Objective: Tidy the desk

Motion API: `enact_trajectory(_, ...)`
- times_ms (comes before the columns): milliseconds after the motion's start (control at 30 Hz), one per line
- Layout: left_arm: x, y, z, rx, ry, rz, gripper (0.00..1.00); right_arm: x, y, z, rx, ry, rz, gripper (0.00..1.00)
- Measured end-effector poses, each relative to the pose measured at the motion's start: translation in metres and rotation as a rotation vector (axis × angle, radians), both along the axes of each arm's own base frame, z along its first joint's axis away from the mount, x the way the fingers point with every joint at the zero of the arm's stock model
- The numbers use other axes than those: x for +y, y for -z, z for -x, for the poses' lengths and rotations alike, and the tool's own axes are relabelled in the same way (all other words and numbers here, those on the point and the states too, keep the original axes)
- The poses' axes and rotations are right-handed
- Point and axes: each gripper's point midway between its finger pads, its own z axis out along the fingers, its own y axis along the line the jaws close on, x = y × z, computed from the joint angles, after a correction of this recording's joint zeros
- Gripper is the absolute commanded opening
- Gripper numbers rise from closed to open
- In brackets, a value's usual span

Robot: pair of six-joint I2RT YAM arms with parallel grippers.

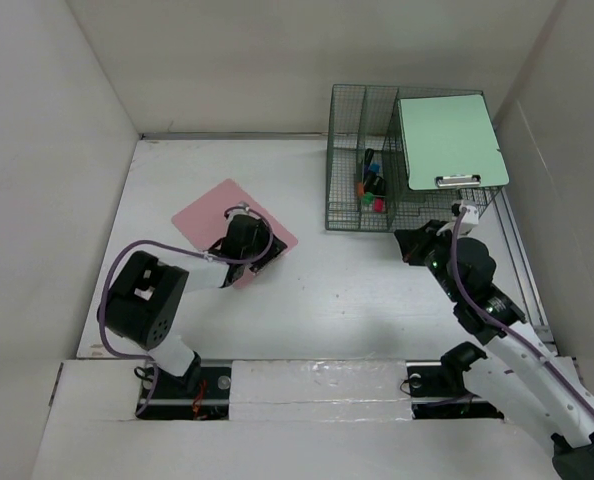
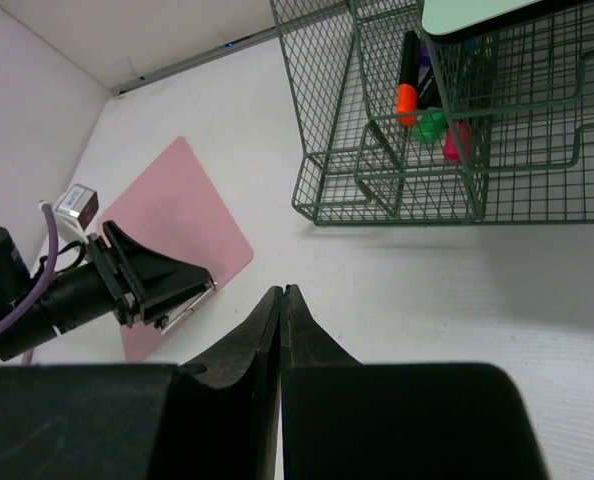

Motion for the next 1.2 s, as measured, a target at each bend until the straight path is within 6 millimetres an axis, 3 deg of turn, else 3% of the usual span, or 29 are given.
enact_trajectory(200, -0.023, -0.008, 0.001, -0.021, 0.091, 0.035, 0.41, -0.002, -0.001, -0.002, 0.0, 0.016, 0.004, 0.04)
enact_trajectory(367, -0.019, -0.022, 0.001, -0.071, 0.108, -0.005, 0.51, 0.0, 0.005, -0.007, 0.016, 0.018, 0.013, 0.05)
enact_trajectory(533, -0.018, -0.059, 0.002, -0.192, 0.105, -0.058, 0.6, 0.005, 0.014, -0.01, 0.041, 0.002, 0.03, 0.06)
enact_trajectory(667, -0.007, -0.074, 0.002, -0.244, 0.076, -0.116, 0.67, 0.007, 0.01, -0.008, 0.029, -0.006, 0.026, 0.15)
enact_trajectory(800, 0.008, -0.053, 0.01, -0.208, 0.077, -0.199, 0.68, 0.006, 0.003, -0.006, 0.008, -0.006, 0.013, 0.26)
enact_trajectory(1033, 0.021, 0.002, 0.03, -0.063, 0.162, -0.342, 0.69, 0.011, 0.004, -0.005, 0.014, -0.027, 0.01, 0.27)
enact_trajectory(1200, 0.018, -0.007, 0.015, -0.105, 0.173, -0.38, 0.69, 0.02, 0.011, -0.004, 0.033, -0.055, 0.021, 0.27)
